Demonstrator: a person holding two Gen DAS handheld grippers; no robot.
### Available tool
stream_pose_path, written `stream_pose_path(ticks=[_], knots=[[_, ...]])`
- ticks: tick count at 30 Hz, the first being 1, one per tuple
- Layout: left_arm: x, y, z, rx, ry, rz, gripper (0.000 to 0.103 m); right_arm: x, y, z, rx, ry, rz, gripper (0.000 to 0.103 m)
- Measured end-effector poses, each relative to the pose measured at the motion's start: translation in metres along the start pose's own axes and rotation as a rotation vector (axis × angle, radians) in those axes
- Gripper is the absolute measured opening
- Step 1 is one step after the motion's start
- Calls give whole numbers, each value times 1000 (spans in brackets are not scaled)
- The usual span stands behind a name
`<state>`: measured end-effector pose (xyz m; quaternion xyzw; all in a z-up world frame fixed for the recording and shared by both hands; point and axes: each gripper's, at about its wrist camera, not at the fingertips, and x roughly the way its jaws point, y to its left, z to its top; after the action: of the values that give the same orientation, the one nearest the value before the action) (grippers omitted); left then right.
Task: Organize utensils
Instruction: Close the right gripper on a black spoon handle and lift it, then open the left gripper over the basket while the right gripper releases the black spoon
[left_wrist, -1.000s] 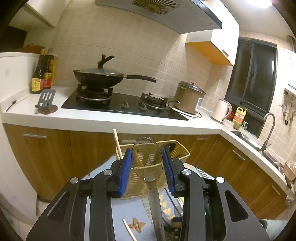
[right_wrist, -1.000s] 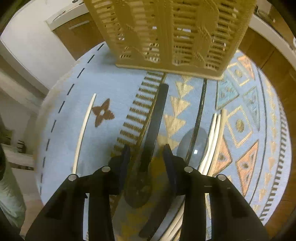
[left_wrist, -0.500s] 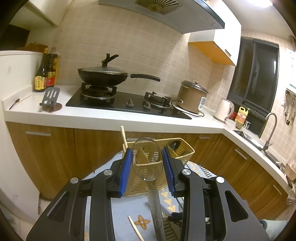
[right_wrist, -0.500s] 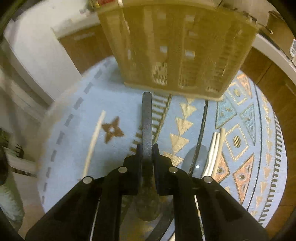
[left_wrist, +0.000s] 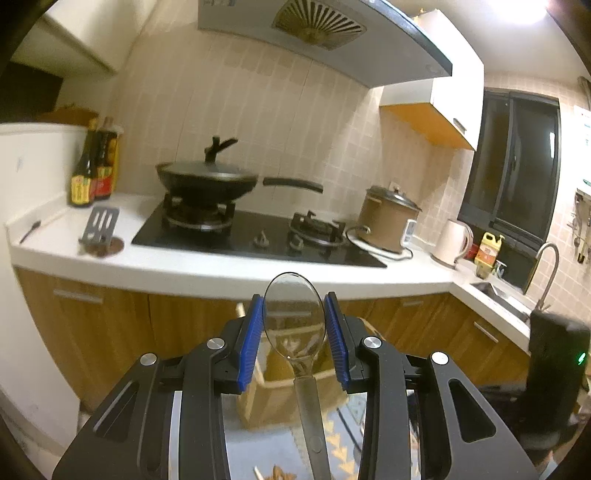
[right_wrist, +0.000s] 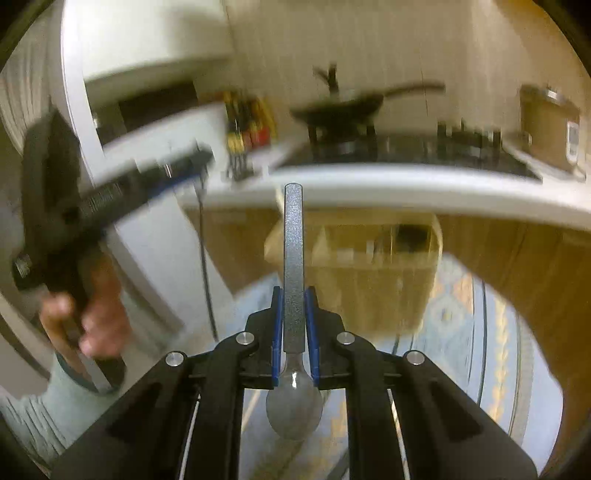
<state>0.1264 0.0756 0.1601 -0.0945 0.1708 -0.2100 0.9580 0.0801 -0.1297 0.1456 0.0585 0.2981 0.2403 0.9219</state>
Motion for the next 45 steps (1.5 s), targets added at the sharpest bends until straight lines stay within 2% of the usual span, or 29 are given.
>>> stream_pose_path(ticks=[3,7,11,15,23,30,37,45], knots=[[11,-5,14,0,-27,-2,32,3,-9,26,7,-81,-16,10],[30,-11,29,-1,-71,6,32,28,-26,58,47,-165,-43,10],[60,-16,38,-5,-109,40,32,53,-42,69,48,-229,-99,10],[86,-15,34,-6,-140,85,32,79,-59,68,61,-272,-106,10],[110,-9,15,0,-165,121,32,103,-70,49,45,-289,-103,10],[115,-13,0,45,-154,91,32,106,-71,39,27,-301,-97,10],[118,-4,-8,35,-147,90,32,110,-70,36,21,-294,-99,10],[114,-2,-14,39,-109,36,32,104,-67,29,-5,-291,-109,10]])
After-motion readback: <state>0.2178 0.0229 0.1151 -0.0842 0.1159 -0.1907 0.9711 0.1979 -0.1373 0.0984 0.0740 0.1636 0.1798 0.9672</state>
